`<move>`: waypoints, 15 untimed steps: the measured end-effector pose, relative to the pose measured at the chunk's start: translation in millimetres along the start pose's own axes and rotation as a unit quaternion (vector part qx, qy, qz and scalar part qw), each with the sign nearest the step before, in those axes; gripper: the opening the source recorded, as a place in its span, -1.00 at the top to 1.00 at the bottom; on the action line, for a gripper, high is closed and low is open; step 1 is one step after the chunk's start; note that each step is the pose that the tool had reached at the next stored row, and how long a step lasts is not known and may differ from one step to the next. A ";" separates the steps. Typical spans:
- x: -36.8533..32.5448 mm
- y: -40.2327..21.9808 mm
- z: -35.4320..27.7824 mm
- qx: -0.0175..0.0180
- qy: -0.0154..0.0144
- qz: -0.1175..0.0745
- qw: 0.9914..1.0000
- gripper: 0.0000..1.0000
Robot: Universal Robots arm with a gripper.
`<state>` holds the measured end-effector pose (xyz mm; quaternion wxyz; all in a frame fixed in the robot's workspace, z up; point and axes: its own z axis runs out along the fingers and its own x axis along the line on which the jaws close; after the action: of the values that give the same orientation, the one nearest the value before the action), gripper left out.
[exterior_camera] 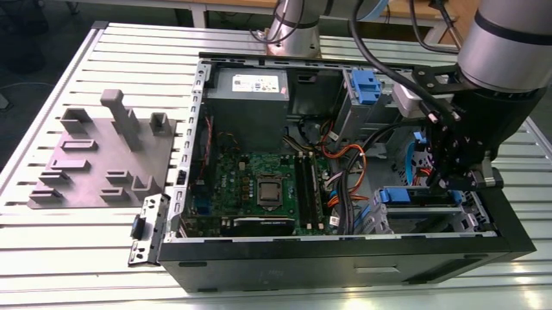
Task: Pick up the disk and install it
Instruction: 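Insert the first disk wire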
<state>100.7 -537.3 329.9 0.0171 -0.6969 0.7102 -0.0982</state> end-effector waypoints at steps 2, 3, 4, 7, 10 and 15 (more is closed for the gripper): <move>-0.1 -0.2 0.7 0.000 0.000 0.001 1.000 0.67; -0.2 -0.2 1.0 0.000 0.000 0.001 1.000 0.67; -0.2 -0.3 1.1 0.000 0.000 0.001 1.000 0.67; -0.2 -0.3 1.3 0.000 -0.001 0.001 1.000 0.67; -0.2 -0.4 0.8 0.000 -0.003 0.001 1.000 0.67; -0.2 -0.6 -0.4 0.000 -0.005 0.001 1.000 0.67</move>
<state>101.3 -537.1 330.4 0.0202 -0.6963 0.7112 -0.0948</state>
